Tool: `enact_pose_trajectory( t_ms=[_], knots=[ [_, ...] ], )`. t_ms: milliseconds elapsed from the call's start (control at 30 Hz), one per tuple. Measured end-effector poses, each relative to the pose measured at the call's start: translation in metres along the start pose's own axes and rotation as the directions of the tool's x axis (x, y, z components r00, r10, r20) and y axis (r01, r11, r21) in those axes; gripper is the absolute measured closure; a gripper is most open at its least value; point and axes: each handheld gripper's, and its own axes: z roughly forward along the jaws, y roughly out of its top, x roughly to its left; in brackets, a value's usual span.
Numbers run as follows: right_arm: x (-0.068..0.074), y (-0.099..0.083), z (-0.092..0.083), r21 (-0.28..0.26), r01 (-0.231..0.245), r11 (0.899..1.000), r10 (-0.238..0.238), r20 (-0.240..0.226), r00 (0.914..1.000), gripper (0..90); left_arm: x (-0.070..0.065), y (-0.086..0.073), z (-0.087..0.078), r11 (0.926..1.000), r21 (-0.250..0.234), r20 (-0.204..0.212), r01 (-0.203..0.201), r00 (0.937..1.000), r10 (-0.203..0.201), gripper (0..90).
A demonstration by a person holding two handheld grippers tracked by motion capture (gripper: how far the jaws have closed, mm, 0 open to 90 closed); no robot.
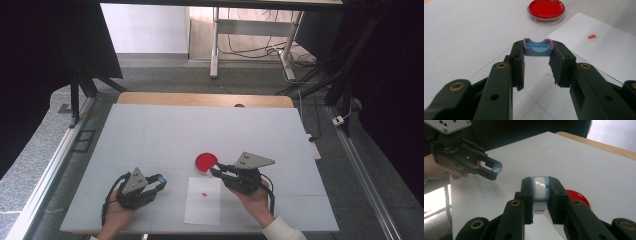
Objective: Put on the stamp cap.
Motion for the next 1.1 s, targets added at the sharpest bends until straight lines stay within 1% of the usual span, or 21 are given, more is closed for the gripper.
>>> enact_pose_trajectory(
  t_ms=[267,433,567,700,833,933,1100],
  knots=[
    [0.001,0.0,0.001,0.005,0.005,1.0,-0.005,-0.008,1.0,75.2,-0.004,0.002,0.002,1.0,0.0,0.006,-0.007,1.0,0.007,64.8],
    [0.002,-0.001,0.002,0.004,-0.003,1.0,0.003,-0.01,0.9999,75.2,-0.008,0.005,0.003,0.9999,-0.004,0.01,-0.015,0.9998,0.015,64.8],
    [0.005,0.0,0.002,-0.002,0.002,1.0,-0.002,-0.01,1.0,75.2,-0.012,0.006,0.004,0.9997,-0.006,0.016,-0.023,0.9996,0.023,64.8],
    [0.007,0.001,0.003,0.001,0.018,1.0,-0.018,-0.008,0.9998,75.2,-0.013,0.008,0.006,0.9997,-0.006,0.022,-0.026,0.9994,0.026,64.8],
    [0.006,0.0,0.003,-0.002,0.014,1.0,-0.014,-0.008,0.9999,75.2,-0.014,0.008,0.009,0.9996,0.001,0.024,-0.027,0.9993,0.027,64.8],
    [0.005,0.0,0.003,0.0,0.013,1.0,-0.013,-0.002,0.9999,75.2,-0.016,0.009,0.011,0.9996,-0.002,0.03,-0.027,0.9992,0.027,64.8],
    [0.006,0.0,0.002,-0.002,0.014,1.0,-0.014,-0.002,0.9999,75.2,-0.022,0.014,0.017,0.9989,0.002,0.046,-0.046,0.9979,0.046,64.8]
  ],
)
